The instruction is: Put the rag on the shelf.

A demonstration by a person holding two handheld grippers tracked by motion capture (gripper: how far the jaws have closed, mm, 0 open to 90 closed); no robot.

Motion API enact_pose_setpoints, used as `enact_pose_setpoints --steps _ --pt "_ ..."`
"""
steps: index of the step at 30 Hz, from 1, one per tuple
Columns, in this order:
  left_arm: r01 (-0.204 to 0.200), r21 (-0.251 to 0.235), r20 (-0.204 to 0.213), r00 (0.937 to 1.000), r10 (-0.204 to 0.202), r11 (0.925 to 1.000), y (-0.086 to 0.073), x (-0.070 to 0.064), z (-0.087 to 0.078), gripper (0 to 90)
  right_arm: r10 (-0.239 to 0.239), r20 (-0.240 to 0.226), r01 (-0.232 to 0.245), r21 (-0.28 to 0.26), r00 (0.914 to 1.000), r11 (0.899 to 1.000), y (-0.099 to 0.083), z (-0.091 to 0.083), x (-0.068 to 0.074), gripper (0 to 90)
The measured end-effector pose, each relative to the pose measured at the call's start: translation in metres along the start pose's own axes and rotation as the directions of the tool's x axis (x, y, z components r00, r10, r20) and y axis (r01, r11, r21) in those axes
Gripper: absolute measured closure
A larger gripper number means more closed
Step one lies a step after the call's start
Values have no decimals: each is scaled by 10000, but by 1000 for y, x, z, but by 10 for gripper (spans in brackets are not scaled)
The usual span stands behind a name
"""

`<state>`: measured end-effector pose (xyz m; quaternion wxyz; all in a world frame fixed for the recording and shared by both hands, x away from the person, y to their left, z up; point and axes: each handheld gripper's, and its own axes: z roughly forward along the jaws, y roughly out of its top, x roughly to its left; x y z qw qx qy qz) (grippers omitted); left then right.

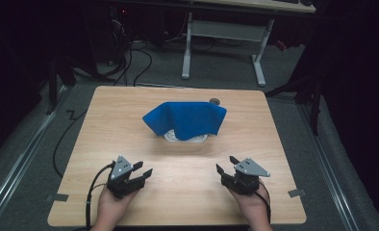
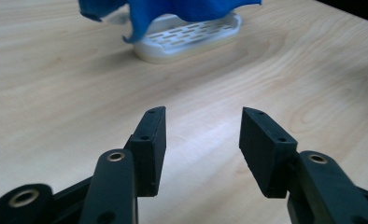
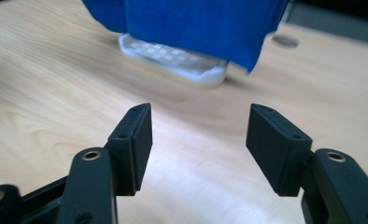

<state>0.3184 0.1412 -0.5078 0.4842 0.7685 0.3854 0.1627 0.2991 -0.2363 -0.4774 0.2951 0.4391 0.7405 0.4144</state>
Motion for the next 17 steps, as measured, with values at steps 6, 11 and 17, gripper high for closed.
enact_pose_setpoints --steps 6,11,17 --pt "-729 578 516 9962 699 9957 -6 -10 10 526 -178 -577 203 442 9982 9988 -23 11 11 418" --pt "-132 802 760 9971 71 9967 -11 -2 15 526 94 -562 -52 747 9984 9972 -28 18 2 424" --pt "-258 939 699 9974 192 9952 -12 -3 16 519 25 -565 16 715 9984 9974 -29 18 0 422"
